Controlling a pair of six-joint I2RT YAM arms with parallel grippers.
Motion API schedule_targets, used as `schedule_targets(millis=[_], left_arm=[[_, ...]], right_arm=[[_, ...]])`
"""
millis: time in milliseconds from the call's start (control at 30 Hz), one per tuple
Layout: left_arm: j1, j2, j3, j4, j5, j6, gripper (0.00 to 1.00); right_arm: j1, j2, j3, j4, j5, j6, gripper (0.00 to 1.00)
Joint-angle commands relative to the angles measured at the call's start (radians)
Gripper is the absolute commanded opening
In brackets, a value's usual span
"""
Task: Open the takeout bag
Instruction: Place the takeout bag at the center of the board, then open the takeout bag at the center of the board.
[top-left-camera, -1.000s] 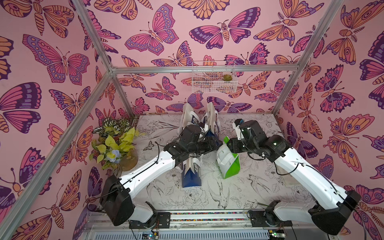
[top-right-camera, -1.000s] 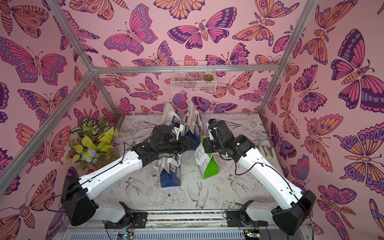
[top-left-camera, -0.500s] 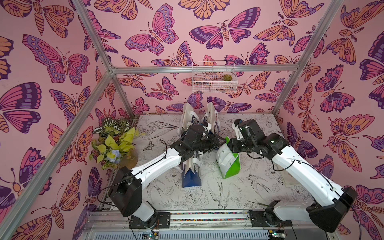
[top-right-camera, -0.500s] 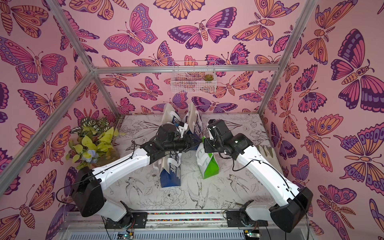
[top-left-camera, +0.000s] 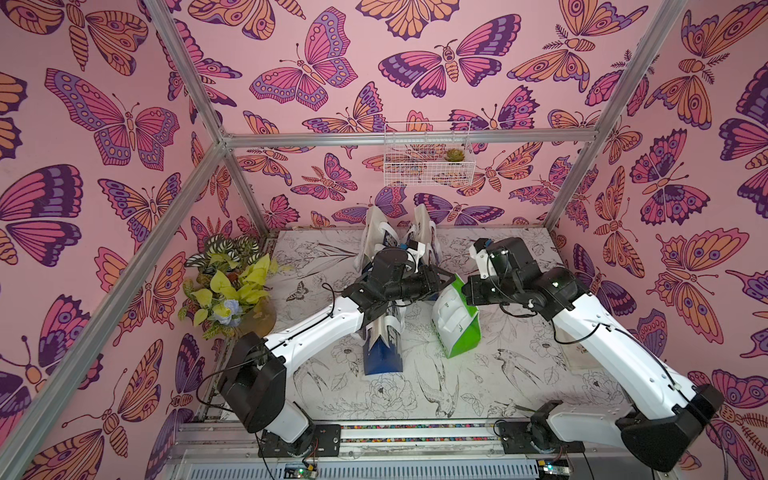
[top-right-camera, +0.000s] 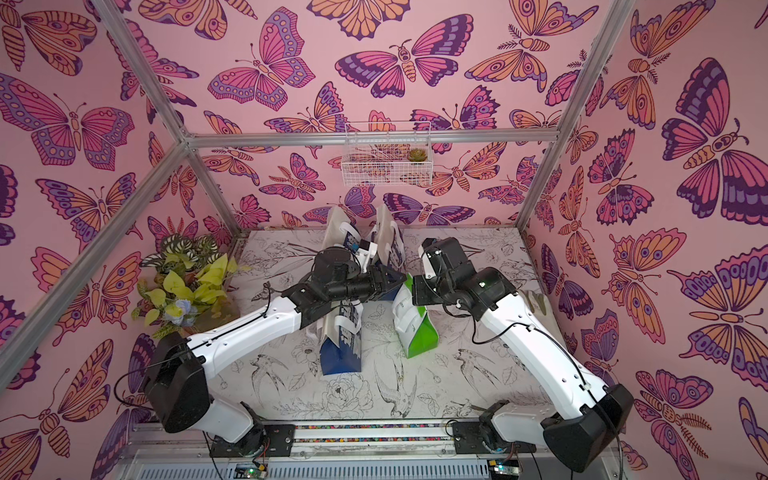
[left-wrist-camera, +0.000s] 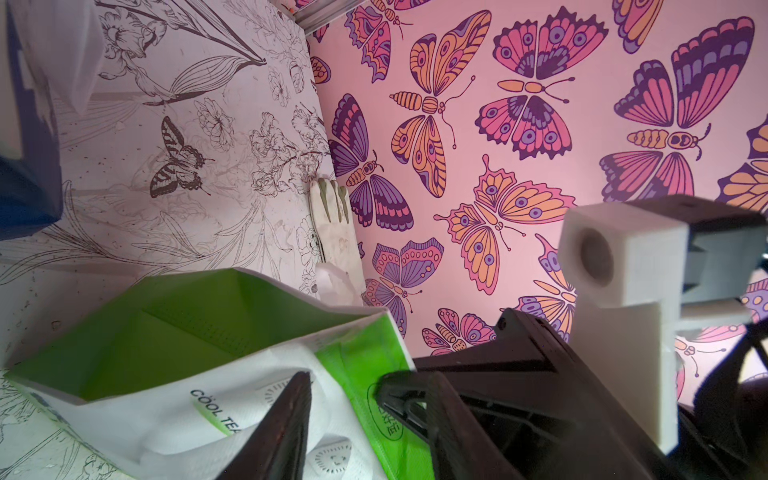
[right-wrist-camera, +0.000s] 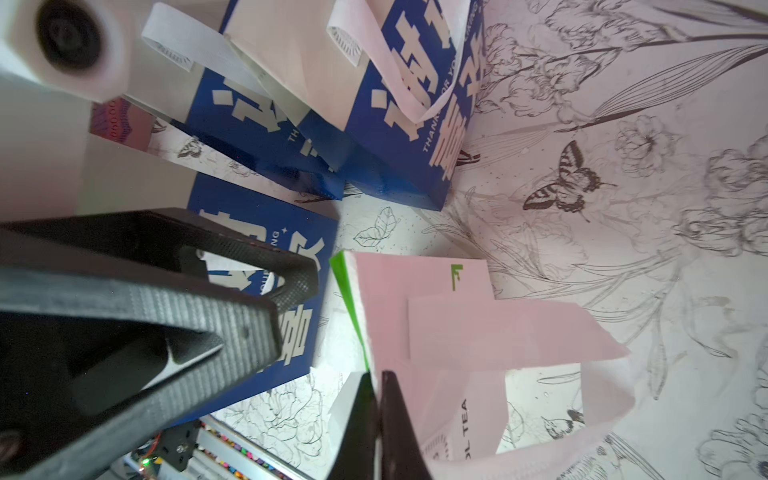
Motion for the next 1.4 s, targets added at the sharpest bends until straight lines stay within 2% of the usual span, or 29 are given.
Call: schedule_targets(millis=[0,67,133,267,667,900,1167,1367], left_arm=[[0.004,0.001,-0.045,0.052,0.018,-0.009,0.5],[0.004,0.002,-0.05,0.067,0.019,-0.016,0.51],[0.004,0.012,-0.042,0.075,0.024,-0.02,0.51],[0.004,0.032,-0.03,0.094,0.025,-0.034,0.5],[0.004,0.083,-0.004,0.205,0.041,-0.085,0.45],[0.002,0.1,0.029,0.226,0.064,-0.096,0.33],[-0.004,0.087,0.029,0.206,0.063,-0.081,0.26],[-0.024,0.074,0.074,0.099,0.038,-0.021,0.12]], right_arm=[[-0.088,-0.031,-0.053,0.1,-0.241,0.046,0.0],[-0.146,-0.026,-0.084,0.155,-0.398,0.066,0.0],[-0.177,-0.018,-0.105,0.19,-0.498,0.076,0.0],[-0.195,-0.007,-0.121,0.2,-0.556,0.077,0.0],[-0.21,0.007,-0.135,0.203,-0.597,0.084,0.0],[-0.22,0.003,-0.128,0.171,-0.587,0.072,0.0],[-0.22,0.004,-0.108,0.13,-0.546,0.062,0.0],[-0.215,-0.012,-0.086,0.095,-0.479,0.052,0.0]])
